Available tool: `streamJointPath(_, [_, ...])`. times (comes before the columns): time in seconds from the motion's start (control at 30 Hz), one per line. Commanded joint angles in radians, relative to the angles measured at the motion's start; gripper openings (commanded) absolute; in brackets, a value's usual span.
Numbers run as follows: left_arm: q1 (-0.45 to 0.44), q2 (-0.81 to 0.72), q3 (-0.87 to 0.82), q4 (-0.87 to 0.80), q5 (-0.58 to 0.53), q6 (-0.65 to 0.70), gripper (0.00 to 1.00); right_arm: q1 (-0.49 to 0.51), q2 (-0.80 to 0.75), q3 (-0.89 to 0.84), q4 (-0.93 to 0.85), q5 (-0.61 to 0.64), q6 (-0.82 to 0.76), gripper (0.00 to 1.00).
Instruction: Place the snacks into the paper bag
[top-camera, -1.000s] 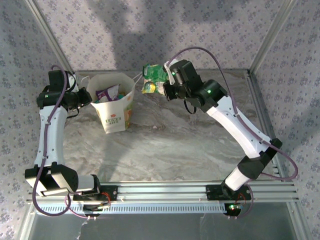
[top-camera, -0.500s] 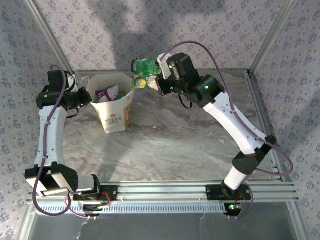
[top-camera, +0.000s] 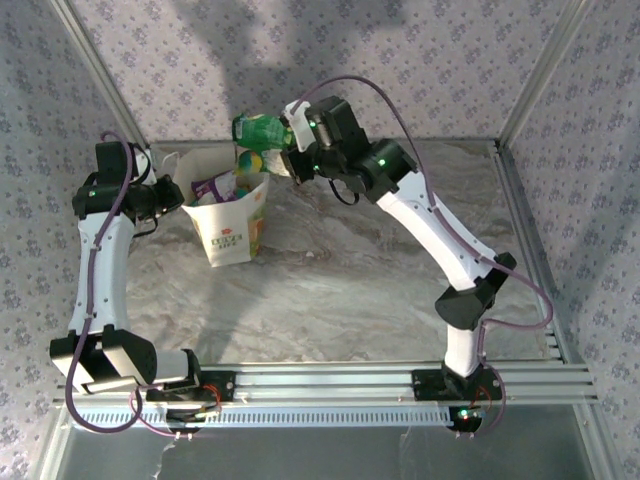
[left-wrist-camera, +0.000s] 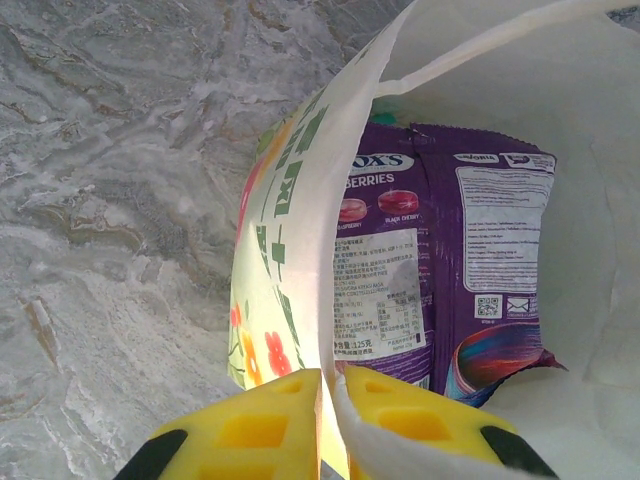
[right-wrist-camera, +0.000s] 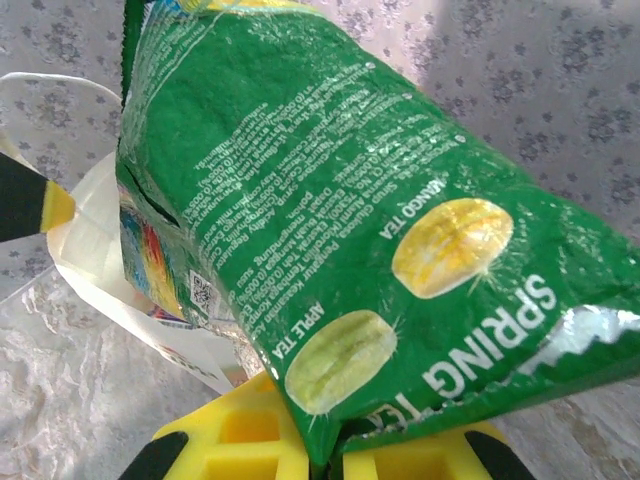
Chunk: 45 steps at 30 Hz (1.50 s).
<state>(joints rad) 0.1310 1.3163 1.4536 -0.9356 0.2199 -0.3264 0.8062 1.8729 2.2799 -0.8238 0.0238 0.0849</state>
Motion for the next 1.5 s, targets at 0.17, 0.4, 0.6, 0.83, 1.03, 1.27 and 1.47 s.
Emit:
streamJointPath(0.17, [0.017, -0.028, 0.016, -0.008, 0.007, 0.004, 0.15, 0.024, 0.146, 0.22, -0.022, -0.079, -0.001, 0.0])
streamJointPath(0.4, [0.027, -0.025, 0.012, -0.009, 0.013, 0.01, 0.15, 0.032, 0.232, 0.319, -0.04, -0.104, 0.003, 0.0])
streamJointPath(0.6, [0.035, -0.03, -0.001, -0.002, 0.022, 0.007, 0.15, 0.034, 0.254, 0.324, -0.005, -0.134, 0.011, 0.0])
streamJointPath(0.83, [0.039, -0.036, -0.007, -0.001, 0.027, 0.009, 0.15, 0.038, 0.291, 0.343, 0.029, -0.184, 0.04, 0.0])
streamJointPath(1.03, [0.04, -0.043, -0.028, 0.004, 0.032, 0.007, 0.15, 0.045, 0.32, 0.345, 0.074, -0.252, 0.051, 0.0])
streamJointPath(1.27, [0.043, -0.045, -0.029, 0.004, 0.034, 0.012, 0.15, 0.051, 0.347, 0.345, 0.125, -0.272, 0.062, 0.0])
streamJointPath(1.47, [0.046, -0.046, -0.031, 0.001, 0.034, 0.022, 0.15, 0.052, 0.37, 0.349, 0.146, -0.273, 0.071, 0.0])
